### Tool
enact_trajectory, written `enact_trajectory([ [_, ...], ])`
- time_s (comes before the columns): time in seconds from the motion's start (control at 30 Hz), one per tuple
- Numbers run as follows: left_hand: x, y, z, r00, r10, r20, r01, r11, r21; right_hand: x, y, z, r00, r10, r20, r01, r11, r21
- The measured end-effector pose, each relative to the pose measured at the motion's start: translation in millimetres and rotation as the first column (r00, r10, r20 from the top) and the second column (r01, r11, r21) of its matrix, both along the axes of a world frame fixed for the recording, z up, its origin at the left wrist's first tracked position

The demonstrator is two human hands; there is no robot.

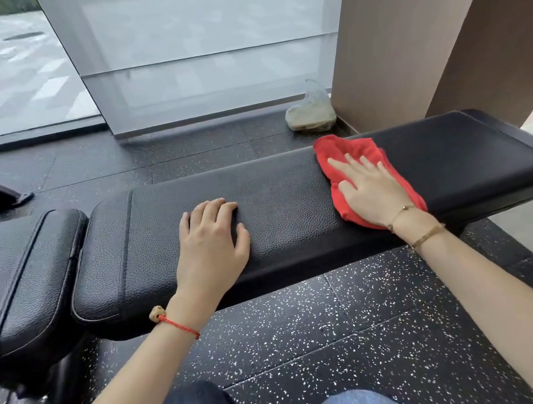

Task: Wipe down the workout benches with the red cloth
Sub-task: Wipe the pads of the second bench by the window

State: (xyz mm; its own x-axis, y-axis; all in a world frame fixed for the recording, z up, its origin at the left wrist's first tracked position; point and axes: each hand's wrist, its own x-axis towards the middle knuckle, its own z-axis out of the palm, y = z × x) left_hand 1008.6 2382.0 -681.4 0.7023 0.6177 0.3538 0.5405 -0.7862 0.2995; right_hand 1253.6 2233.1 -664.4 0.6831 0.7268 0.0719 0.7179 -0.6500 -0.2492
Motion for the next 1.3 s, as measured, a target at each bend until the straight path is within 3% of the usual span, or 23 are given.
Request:
enact_trajectory([
  [0.13, 0, 0, -1, 1.0, -0.005, 0.007, 0.005, 1.0, -0.009, 5, -31, -6, 0.999, 0.049, 0.004, -0.049, 0.997, 0.052],
  [0.33, 0, -1, 1, 1.0, -0.004, 0.009, 0.004, 1.0, -0.005, 54, -13, 10, 0.976, -0.214, -0.028, 0.212, 0.975, -0.063],
  [0.4, 1, -2, 2, 1.0, -0.003, 0.012, 0.003, 1.0, -0.001, 39, 0, 9, 0.986, -0.167, -0.003, 0.167, 0.984, -0.064],
  [0.57, 1, -1, 1, 1.0, -0.008, 0.02, 0.008, 1.0, -0.002, -22, -1, 0, 0.992, 0.129, 0.012, -0.129, 0.991, 0.016],
  [0.67, 0, 0, 0, 1.0, -0.013, 0.02, 0.013, 1.0, -0.005, -26, -20, -3, 0.985, 0.17, 0.02, -0.171, 0.984, 0.057],
  [0.77, -2, 1, 1, 1.0, -0.022, 0.019, 0.022, 1.0, -0.012, -1, -33, -1, 0.997, 0.079, -0.005, -0.079, 0.996, 0.052],
  [0.93, -2, 0, -1, 1.0, -0.014, 0.015, 0.014, 1.0, -0.008, 60, -37, 7, 0.978, -0.205, -0.036, 0.203, 0.978, -0.041],
  [1.03, -1, -1, 0, 1.0, -0.012, 0.012, 0.012, 1.0, 0.003, 61, -18, 8, 0.967, -0.255, -0.011, 0.254, 0.965, -0.061],
  [1.3, 0, -3, 2, 1.0, -0.005, 0.018, 0.005, 1.0, 0.004, -38, 36, 7, 0.993, 0.112, 0.02, -0.112, 0.993, -0.032],
])
